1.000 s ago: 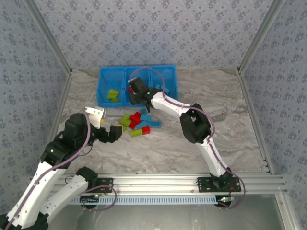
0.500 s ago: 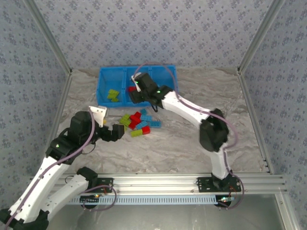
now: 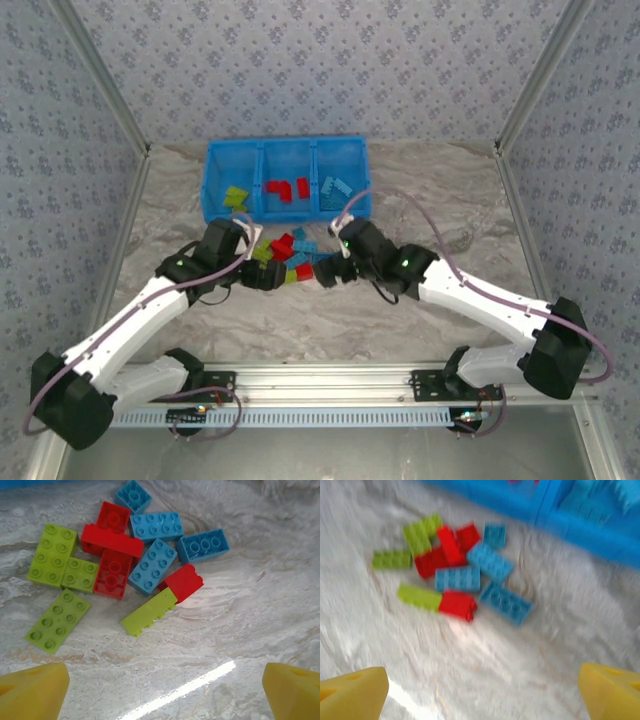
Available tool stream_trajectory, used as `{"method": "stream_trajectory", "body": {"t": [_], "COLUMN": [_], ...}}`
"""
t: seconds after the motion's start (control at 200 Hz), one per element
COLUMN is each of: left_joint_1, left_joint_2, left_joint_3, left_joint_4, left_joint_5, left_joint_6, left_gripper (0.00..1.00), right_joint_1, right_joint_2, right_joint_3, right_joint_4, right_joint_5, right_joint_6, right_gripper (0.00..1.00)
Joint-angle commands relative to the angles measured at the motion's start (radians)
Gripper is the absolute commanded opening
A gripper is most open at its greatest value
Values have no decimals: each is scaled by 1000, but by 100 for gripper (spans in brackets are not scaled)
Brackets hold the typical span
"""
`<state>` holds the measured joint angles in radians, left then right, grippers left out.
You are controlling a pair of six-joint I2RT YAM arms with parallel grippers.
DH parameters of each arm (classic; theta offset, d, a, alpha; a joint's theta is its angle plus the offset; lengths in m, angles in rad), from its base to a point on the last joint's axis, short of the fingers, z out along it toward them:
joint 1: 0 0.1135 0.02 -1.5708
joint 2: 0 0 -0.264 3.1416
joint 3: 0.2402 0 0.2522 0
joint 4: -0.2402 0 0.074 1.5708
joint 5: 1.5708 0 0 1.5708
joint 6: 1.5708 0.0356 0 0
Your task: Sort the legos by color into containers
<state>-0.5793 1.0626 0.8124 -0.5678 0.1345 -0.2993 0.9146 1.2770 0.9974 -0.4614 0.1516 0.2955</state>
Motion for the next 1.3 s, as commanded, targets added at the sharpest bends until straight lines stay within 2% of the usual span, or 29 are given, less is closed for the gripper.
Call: {"method": "stream_trajectory", "body": {"t": [0.0,0.105,0.225,0.54,0.65,0.72,0.839,0.934,1.164,1.294], "left_joint_1": [-37,-68,-77,-77,-77,-78,-79,-82,-106,-120], "left_joint_2": [90,204,300,420,458,464,469,474,429,374], "left_joint_3": [13,22,13,-16,-9,-16,-42,-46,-71,-57], "left_joint_4": [41,58,122,257,272,290,311,288,281,254], "left_joint_5": [-59,-113,-117,-127,-97,-73,-42,-24,35,53], "left_joint_6": [43,65,87,143,132,124,129,123,106,95], "left_gripper": [99,97,93,76,62,56,37,28,21,11], "right_joint_1": [26,35,33,11,5,0,-5,-6,-26,-44], "right_joint_2": [-57,-75,-79,-78,-85,-88,-90,-91,-115,-139], "right_joint_3": [-53,-84,-92,-86,-85,-85,-83,-79,-66,-69], "right_joint_4": [-64,-87,-95,-103,-111,-112,-115,-121,-135,-134], "right_joint_5": [51,61,79,93,96,94,92,96,106,99], "right_joint_6": [93,112,101,79,74,72,74,71,56,69], "right_gripper": [100,100,100,100,100,100,100,100,100,100]}}
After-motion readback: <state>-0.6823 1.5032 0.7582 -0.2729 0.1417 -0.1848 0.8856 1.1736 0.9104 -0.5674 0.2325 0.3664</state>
